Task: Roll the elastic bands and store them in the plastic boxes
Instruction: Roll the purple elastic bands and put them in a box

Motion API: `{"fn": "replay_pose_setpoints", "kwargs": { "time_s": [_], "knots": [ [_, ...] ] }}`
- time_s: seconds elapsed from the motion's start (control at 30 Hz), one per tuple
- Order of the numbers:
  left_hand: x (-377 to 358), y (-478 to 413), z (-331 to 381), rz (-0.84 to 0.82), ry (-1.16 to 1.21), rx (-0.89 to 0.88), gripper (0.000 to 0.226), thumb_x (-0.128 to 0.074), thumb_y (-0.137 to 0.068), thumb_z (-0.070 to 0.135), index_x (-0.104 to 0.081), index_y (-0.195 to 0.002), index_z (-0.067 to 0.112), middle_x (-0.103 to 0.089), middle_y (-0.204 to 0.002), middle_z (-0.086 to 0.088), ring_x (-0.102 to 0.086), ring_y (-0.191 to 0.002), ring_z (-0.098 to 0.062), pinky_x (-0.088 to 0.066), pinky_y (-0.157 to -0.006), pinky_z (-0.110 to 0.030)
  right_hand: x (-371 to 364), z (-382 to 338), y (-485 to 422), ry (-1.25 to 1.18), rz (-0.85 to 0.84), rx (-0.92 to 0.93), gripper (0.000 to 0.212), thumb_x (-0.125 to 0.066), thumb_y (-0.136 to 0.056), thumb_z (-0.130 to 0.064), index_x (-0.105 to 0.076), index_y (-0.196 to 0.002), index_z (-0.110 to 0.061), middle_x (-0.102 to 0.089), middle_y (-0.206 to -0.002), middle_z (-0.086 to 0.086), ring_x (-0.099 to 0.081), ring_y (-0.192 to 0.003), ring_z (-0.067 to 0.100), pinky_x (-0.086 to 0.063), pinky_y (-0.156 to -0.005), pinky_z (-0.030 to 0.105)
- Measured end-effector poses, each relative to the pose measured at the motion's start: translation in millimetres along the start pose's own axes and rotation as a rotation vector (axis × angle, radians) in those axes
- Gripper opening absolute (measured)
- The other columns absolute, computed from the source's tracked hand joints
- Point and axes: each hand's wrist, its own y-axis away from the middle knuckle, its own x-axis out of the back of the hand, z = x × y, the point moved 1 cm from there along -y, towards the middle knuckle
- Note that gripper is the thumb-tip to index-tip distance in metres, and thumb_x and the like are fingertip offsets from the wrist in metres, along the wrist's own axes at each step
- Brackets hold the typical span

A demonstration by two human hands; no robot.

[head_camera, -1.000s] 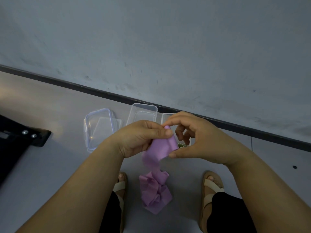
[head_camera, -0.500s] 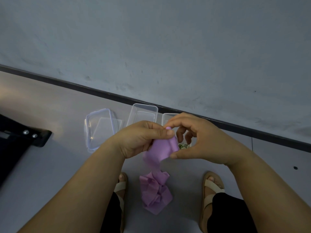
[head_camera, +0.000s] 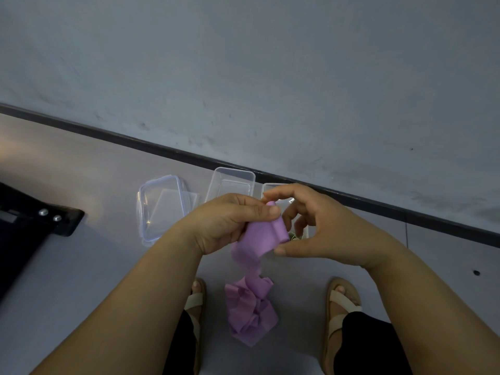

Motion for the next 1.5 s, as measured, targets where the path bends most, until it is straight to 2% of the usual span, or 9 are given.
{"fn": "replay_pose_setpoints", "kwargs": {
  "time_s": [0.17,0.37,0.47,0.6,0.77,0.97,1.07,1.23,1.5],
  "knots": [
    [1.4,-0.6,-1.2,-0.067,-0.009,-0.01,0.052,-0.088,-0.037,0.053,-0.075,-0.068,0.013,-0.07,-0.073,-0.002,-0.064,-0.072,-0.012,-0.051,-0.069,-0.024,0.0,-1.2,-0.1,-0.015,-0.006,0.0,0.052,-0.07,-0.065,-0.039,-0.053,-0.113,-0.033,-0.055,-0.114,-0.01,-0.057,-0.085,0.01,-0.053,-0.07,0.028],
    [0.1,1.4,2.3,0.015,0.031,-0.033,0.018,-0.075,-0.071,0.03,-0.075,-0.065,0.014,-0.069,-0.072,-0.002,-0.063,-0.073,-0.015,-0.052,-0.071,-0.025,0.0,-3.1,-0.3,-0.085,0.033,-0.048,0.061,-0.081,-0.065,-0.031,-0.049,-0.117,-0.041,-0.053,-0.119,-0.019,-0.057,-0.094,0.008,-0.054,-0.076,0.028],
    [-1.2,0.8,3.5,0.063,0.118,-0.091,0.016,-0.068,-0.067,0.026,-0.075,-0.067,0.012,-0.071,-0.076,-0.005,-0.066,-0.073,-0.016,-0.055,-0.07,-0.026,-1.8,-3.1,-2.2,-0.168,0.081,-0.123,0.071,-0.074,-0.057,-0.041,-0.043,-0.12,-0.046,-0.051,-0.123,-0.023,-0.058,-0.101,0.006,-0.054,-0.084,0.029],
    [-1.2,-4.7,3.0,0.179,0.21,-0.173,0.02,-0.066,-0.062,0.027,-0.076,-0.072,0.012,-0.072,-0.086,-0.009,-0.065,-0.084,-0.02,-0.05,-0.088,-0.034,-6.1,-0.4,-7.3,-0.345,0.283,-0.164,0.051,-0.063,-0.059,-0.05,-0.056,-0.108,-0.036,-0.064,-0.107,-0.012,-0.064,-0.093,0.004,-0.053,-0.084,0.024],
    [-1.6,-8.8,3.6,0.273,0.236,-0.239,0.016,-0.065,-0.064,0.026,-0.077,-0.07,0.018,-0.073,-0.079,0.0,-0.066,-0.074,-0.011,-0.055,-0.072,-0.025,-16.5,0.5,-16.2,-0.499,0.533,-0.188,0.034,-0.051,-0.074,-0.048,-0.064,-0.09,-0.022,-0.07,-0.085,-0.001,-0.067,-0.08,0.012,-0.056,-0.076,0.024],
    [-4.5,-10.2,2.9,0.283,0.201,-0.306,0.018,-0.065,-0.065,0.025,-0.073,-0.079,0.018,-0.073,-0.082,0.001,-0.067,-0.078,-0.011,-0.054,-0.074,-0.028,-27.5,0.1,-18.9,-0.497,0.593,-0.172,0.037,-0.053,-0.066,-0.055,-0.064,-0.087,-0.027,-0.069,-0.096,-0.001,-0.065,-0.095,0.023,-0.054,-0.089,0.042],
    [-4.6,-11.2,2.1,0.288,0.16,-0.309,0.023,-0.065,-0.065,0.025,-0.071,-0.086,0.018,-0.073,-0.086,0.003,-0.067,-0.084,-0.013,-0.053,-0.081,-0.033,-23.8,0.5,-18.6,-0.47,0.629,-0.173,0.029,-0.053,-0.075,-0.049,-0.063,-0.088,-0.026,-0.068,-0.097,0.0,-0.065,-0.092,0.019,-0.056,-0.084,0.038],
    [-6.3,-12.3,0.4,0.28,0.169,-0.326,0.027,-0.066,-0.066,0.02,-0.068,-0.092,0.015,-0.073,-0.084,0.003,-0.068,-0.083,-0.011,-0.055,-0.073,-0.025,-18.7,2.4,-16.3,-0.377,0.676,-0.161,0.01,-0.054,-0.085,-0.037,-0.061,-0.084,-0.029,-0.065,-0.085,-0.012,-0.063,-0.078,0.005,-0.055,-0.068,0.017],
    [-8.4,-9.7,2.7,0.269,0.115,-0.345,0.017,-0.063,-0.077,0.01,-0.067,-0.092,0.018,-0.074,-0.08,0.007,-0.069,-0.078,-0.008,-0.056,-0.068,-0.021,-15.4,5.2,-16.6,-0.316,0.694,-0.126,0.008,-0.06,-0.086,-0.026,-0.061,-0.079,-0.032,-0.065,-0.078,-0.015,-0.063,-0.074,-0.002,-0.054,-0.068,0.017]
  ]
}}
